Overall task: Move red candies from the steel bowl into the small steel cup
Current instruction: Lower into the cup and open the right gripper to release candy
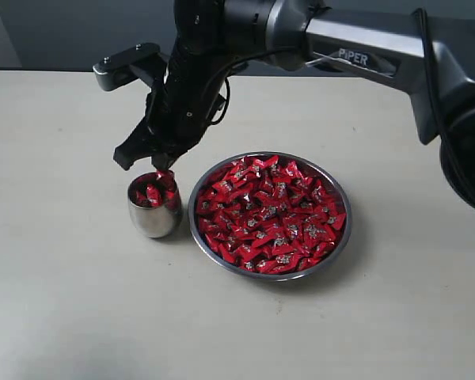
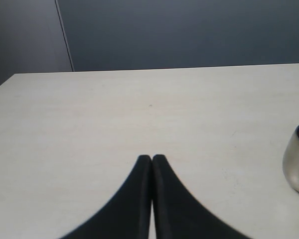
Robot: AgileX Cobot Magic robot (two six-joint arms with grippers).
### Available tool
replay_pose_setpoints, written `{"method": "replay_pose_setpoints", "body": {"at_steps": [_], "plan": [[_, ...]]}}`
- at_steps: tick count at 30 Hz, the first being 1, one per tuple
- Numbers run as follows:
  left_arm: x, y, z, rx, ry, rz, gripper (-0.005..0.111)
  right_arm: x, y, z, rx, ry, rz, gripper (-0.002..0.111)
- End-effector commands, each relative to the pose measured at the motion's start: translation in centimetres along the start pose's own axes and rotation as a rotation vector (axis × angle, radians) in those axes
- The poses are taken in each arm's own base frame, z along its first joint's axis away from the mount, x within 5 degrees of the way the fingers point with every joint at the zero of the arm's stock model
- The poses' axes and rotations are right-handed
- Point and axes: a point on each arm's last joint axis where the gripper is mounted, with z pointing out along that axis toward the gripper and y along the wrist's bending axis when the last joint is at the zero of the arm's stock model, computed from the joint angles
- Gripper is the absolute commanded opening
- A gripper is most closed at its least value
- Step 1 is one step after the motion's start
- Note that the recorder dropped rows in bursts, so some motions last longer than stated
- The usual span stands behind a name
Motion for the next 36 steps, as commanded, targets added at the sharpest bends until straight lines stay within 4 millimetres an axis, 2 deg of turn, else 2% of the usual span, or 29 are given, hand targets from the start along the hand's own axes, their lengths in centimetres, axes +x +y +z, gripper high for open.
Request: {"method": "replay_pose_setpoints", "body": {"at_steps": [1, 14, 22, 36], "plan": [[0.1, 0.0, 0.0, 0.002, -0.002, -0.001, 0.0, 0.0, 0.3, -0.3, -0.025, 0.007, -0.036, -0.001], [0.1, 0.0, 0.0, 0.002, -0.002, -0.001, 0.0, 0.0, 0.5, 0.2, -0.062, 0.005, -0.052, -0.001], [0.1, 0.0, 0.0, 0.002, -0.002, -0.001, 0.0, 0.4, 0.1, 1.9, -0.06, 0.035, -0.051, -0.001], [0.1, 0.0, 0.0, 0.002, -0.002, -0.001, 0.0, 0.1, 0.0, 1.9, -0.05, 0.007, -0.075, -0.001]]}}
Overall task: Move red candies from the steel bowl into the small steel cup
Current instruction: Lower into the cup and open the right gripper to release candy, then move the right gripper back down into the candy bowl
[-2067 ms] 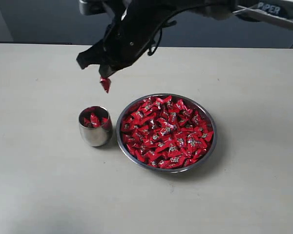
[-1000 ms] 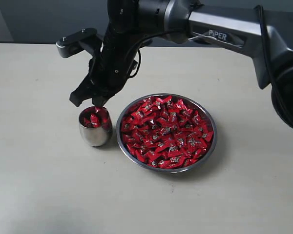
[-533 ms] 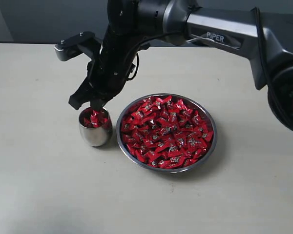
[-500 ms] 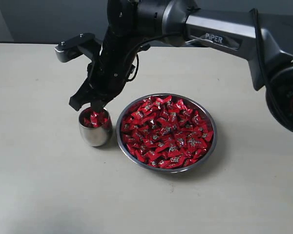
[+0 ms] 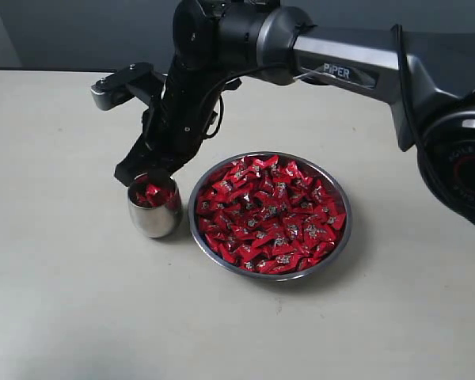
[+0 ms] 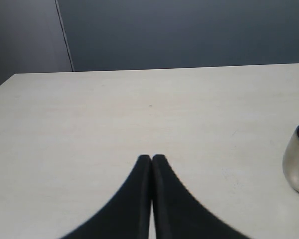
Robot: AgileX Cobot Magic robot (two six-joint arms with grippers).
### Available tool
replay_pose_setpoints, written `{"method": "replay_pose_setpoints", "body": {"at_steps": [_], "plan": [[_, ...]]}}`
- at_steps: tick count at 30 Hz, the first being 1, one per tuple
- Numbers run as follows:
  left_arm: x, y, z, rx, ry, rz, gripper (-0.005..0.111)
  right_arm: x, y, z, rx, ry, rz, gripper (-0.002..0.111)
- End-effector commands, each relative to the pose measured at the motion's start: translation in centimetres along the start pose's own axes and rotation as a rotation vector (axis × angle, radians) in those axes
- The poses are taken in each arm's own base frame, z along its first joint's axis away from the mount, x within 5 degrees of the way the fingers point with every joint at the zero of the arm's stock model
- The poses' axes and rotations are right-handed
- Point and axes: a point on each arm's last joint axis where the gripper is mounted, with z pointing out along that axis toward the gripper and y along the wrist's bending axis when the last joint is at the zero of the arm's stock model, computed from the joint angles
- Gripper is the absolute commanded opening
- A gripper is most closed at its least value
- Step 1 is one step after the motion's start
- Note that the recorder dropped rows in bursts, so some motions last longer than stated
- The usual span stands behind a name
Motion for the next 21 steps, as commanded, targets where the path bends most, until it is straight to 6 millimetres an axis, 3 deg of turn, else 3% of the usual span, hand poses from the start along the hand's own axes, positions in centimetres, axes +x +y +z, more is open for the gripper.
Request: {"method": "replay_pose_setpoints", "body": {"at_steps": [1, 2, 7, 8, 15, 20, 21], "plan": [[0.1, 0.0, 0.0, 0.002, -0.002, -0.001, 0.0, -0.2, -0.1, -0.3, 0.012, -0.017, -0.021, -0.001], [0.1, 0.0, 0.0, 0.002, -0.002, -0.001, 0.0, -0.2, -0.1, -0.3, 0.011, -0.015, -0.021, 0.0], [0.1, 0.0, 0.0, 0.002, -0.002, -0.001, 0.0, -0.1, 0.0, -0.3, 0.007, -0.006, -0.021, 0.036], [0.1, 0.0, 0.0, 0.002, -0.002, -0.001, 0.0, -0.1, 0.0, -0.4, 0.008, -0.008, -0.021, 0.037], [0.1, 0.0, 0.0, 0.002, -0.002, -0.001, 0.0, -1.4, -0.4, -3.9, 0.129, -0.072, -0.006, 0.037], [0.1, 0.0, 0.0, 0.002, -0.002, -0.001, 0.0, -2.0, -0.8, -4.9, 0.199, -0.134, 0.043, 0.001], [0.1, 0.0, 0.0, 0.002, -0.002, -0.001, 0.0, -2.0, -1.0, -5.0, 0.21, -0.144, 0.072, 0.0]]}}
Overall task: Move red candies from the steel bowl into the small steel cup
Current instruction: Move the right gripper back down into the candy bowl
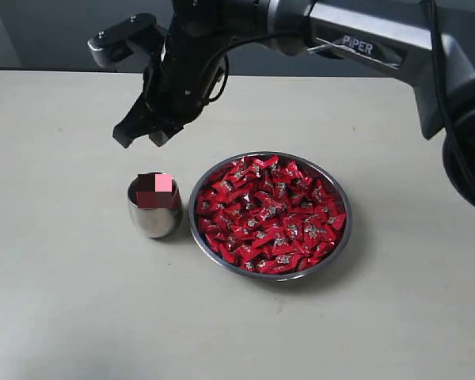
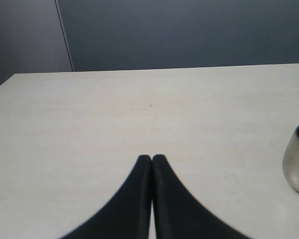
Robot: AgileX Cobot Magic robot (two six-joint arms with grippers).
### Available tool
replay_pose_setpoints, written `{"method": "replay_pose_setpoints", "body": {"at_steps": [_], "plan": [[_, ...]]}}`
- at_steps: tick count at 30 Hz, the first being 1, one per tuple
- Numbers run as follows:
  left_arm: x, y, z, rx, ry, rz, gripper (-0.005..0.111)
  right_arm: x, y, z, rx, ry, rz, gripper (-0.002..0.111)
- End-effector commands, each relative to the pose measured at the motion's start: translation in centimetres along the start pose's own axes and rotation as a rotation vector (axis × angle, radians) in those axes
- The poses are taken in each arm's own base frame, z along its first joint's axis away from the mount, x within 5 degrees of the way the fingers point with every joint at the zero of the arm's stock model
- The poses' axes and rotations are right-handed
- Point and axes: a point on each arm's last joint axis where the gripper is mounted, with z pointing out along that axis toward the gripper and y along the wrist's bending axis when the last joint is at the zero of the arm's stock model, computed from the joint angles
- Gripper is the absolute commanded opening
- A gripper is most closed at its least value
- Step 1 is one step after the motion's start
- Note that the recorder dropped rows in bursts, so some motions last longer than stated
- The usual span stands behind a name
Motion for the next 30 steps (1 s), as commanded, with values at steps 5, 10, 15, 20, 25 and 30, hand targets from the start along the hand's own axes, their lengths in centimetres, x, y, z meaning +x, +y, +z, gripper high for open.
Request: {"method": "replay_pose_setpoints", "body": {"at_steps": [5, 10, 15, 20, 25, 30], "plan": [[0.1, 0.0, 0.0, 0.002, -0.002, -0.001, 0.0, -0.5, -1.4, -1.5, 0.073, -0.068, 0.089, 0.0], [0.1, 0.0, 0.0, 0.002, -0.002, -0.001, 0.0, -0.9, -2.6, -3.3, 0.111, -0.138, 0.121, 0.0], [0.1, 0.0, 0.0, 0.002, -0.002, -0.001, 0.0, -1.0, -4.1, -5.3, 0.168, -0.189, 0.167, 0.0], [0.1, 0.0, 0.0, 0.002, -0.002, -0.001, 0.0, -0.8, -5.2, -6.3, 0.181, -0.205, 0.209, 0.0], [0.1, 0.0, 0.0, 0.002, -0.002, -0.001, 0.0, -0.7, -5.4, -6.5, 0.199, -0.204, 0.222, 0.0], [0.1, 0.0, 0.0, 0.002, -0.002, -0.001, 0.0, -0.8, -5.4, -7.6, 0.239, -0.281, 0.226, 0.0]]}}
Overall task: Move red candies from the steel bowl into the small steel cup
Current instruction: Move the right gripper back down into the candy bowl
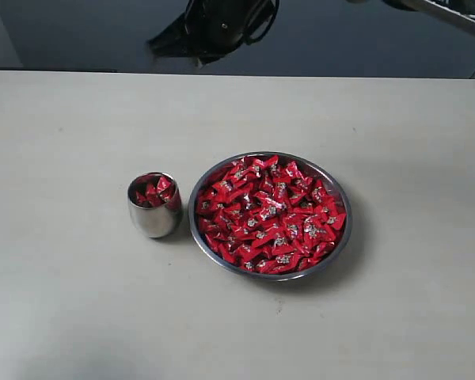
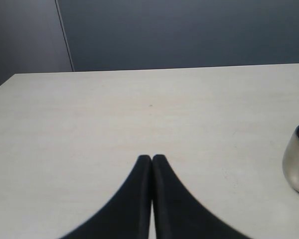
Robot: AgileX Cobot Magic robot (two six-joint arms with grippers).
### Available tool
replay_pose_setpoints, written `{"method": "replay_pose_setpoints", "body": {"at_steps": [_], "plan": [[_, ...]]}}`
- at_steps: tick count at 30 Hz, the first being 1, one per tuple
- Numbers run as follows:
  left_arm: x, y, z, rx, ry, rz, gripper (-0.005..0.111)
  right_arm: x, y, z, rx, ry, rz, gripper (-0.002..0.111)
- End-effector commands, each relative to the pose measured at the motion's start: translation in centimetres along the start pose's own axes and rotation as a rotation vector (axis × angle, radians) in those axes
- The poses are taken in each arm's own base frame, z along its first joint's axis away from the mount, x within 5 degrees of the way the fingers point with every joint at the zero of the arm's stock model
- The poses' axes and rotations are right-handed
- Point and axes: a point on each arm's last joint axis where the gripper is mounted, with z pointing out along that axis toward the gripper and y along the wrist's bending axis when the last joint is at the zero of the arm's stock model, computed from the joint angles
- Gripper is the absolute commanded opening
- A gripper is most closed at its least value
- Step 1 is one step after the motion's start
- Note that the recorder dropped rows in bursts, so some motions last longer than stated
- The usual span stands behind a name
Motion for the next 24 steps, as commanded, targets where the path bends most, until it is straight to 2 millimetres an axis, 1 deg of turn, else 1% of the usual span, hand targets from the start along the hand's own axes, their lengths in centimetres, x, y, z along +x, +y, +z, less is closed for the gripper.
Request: {"method": "replay_pose_setpoints", "body": {"at_steps": [1, 2, 3, 4, 5, 8, 11, 16, 19, 21, 24], "plan": [[0.1, 0.0, 0.0, 0.002, -0.002, -0.001, 0.0, 0.1, -0.4, -1.5, 0.022, -0.104, -0.001, 0.0], [0.1, 0.0, 0.0, 0.002, -0.002, -0.001, 0.0, 0.8, -0.4, -1.3, 0.025, -0.102, -0.005, 0.0], [0.1, 0.0, 0.0, 0.002, -0.002, -0.001, 0.0, 2.2, -0.4, -1.1, 0.025, -0.089, -0.009, 0.0], [0.1, 0.0, 0.0, 0.002, -0.002, -0.001, 0.0, 3.0, -0.3, -1.2, 0.024, -0.09, -0.012, 0.0], [0.1, 0.0, 0.0, 0.002, -0.002, -0.001, 0.0, 4.6, -0.3, -1.0, 0.027, -0.1, -0.022, 0.0], [0.1, 0.0, 0.0, 0.002, -0.002, -0.001, 0.0, 7.0, -0.4, -1.6, 0.044, -0.12, -0.053, 0.0], [0.1, 0.0, 0.0, 0.002, -0.002, -0.001, 0.0, 9.8, -1.5, -1.8, 0.059, -0.069, -0.031, 0.0], [0.1, 0.0, 0.0, 0.002, -0.002, -0.001, 0.0, 13.9, -4.5, -2.1, 0.101, 0.039, 0.059, 0.0], [0.1, 0.0, 0.0, 0.002, -0.002, -0.001, 0.0, 15.8, -5.8, -2.3, 0.121, 0.085, 0.1, 0.0], [0.1, 0.0, 0.0, 0.002, -0.002, -0.001, 0.0, 16.3, -6.3, -2.3, 0.125, 0.094, 0.123, 0.0], [0.1, 0.0, 0.0, 0.002, -0.002, -0.001, 0.0, 16.4, -6.3, -2.3, 0.123, 0.111, 0.127, 0.0]]}}
